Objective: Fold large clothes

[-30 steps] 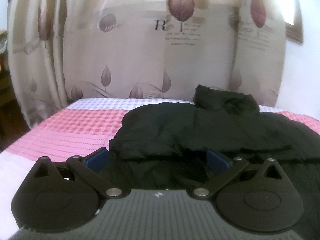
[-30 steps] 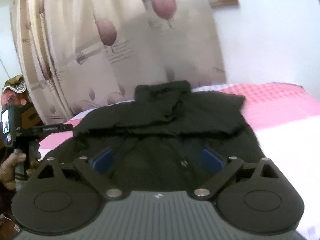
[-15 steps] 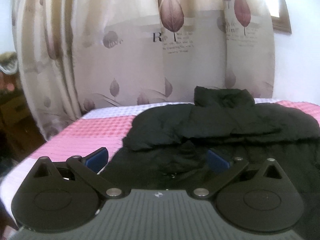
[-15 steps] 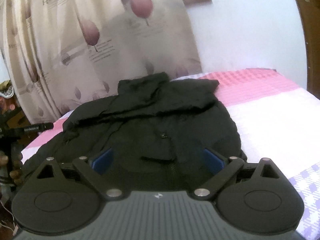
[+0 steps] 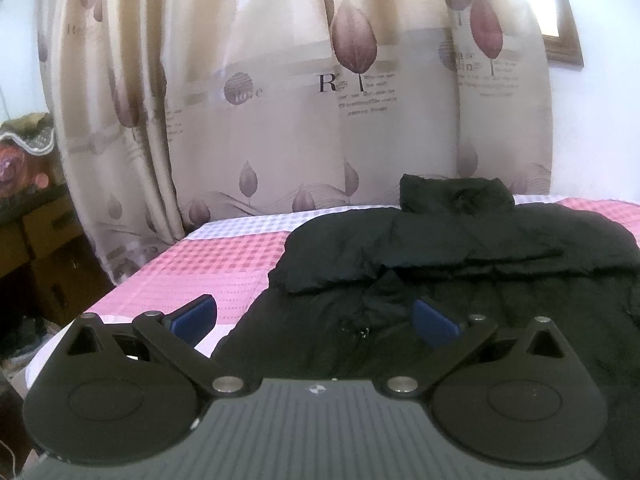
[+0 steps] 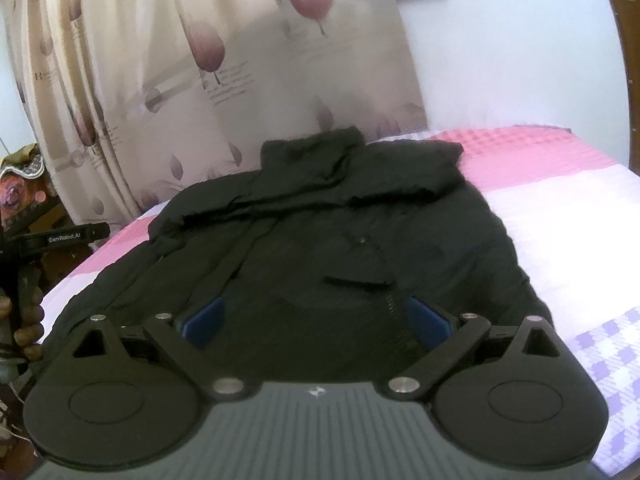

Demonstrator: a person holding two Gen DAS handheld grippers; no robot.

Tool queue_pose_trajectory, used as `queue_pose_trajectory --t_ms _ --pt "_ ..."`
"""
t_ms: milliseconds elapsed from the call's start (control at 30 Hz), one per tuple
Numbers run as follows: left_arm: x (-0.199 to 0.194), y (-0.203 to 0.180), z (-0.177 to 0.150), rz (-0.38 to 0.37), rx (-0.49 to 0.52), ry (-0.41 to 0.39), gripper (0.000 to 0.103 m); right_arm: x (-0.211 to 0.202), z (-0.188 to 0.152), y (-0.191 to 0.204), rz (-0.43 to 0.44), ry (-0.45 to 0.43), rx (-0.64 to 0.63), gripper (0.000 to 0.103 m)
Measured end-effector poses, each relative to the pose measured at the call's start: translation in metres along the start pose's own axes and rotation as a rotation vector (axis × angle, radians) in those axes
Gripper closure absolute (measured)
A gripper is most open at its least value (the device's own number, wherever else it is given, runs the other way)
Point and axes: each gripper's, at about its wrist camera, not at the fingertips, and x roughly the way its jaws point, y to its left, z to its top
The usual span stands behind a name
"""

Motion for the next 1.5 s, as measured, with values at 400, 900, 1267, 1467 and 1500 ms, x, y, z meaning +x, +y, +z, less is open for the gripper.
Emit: queue_pose_trajectory --t_ms 400,900,1267,1467,1500 --pt "-0.004 0.015 -0.008 -0.017 -0.047 0.051 0.0 -0.002 -0.006 0.022 0.019 0.028 -0.047 0.004" --pt "-0.016 0.028 -0.01 -0.082 -0.115 0.076 0.0 -0.013 -0.006 0.056 0.026 0.021 -0.157 0.003" --pt "-0.02 0.026 -0.014 -0.117 -0.131 0.081 0.0 -0.006 0.021 0.077 -0.16 0.018 -0.207 0.003" --pt "-0.018 0.025 -0.017 -0.122 -0.146 0.096 0.0 0.003 0.034 0.095 -0.326 -0.02 -0.303 0.0" --pt "-0.018 0.025 -0.017 -0.122 -0.145 0.099 0.0 0.004 0.035 0.096 -0.338 -0.022 -0.311 0.0"
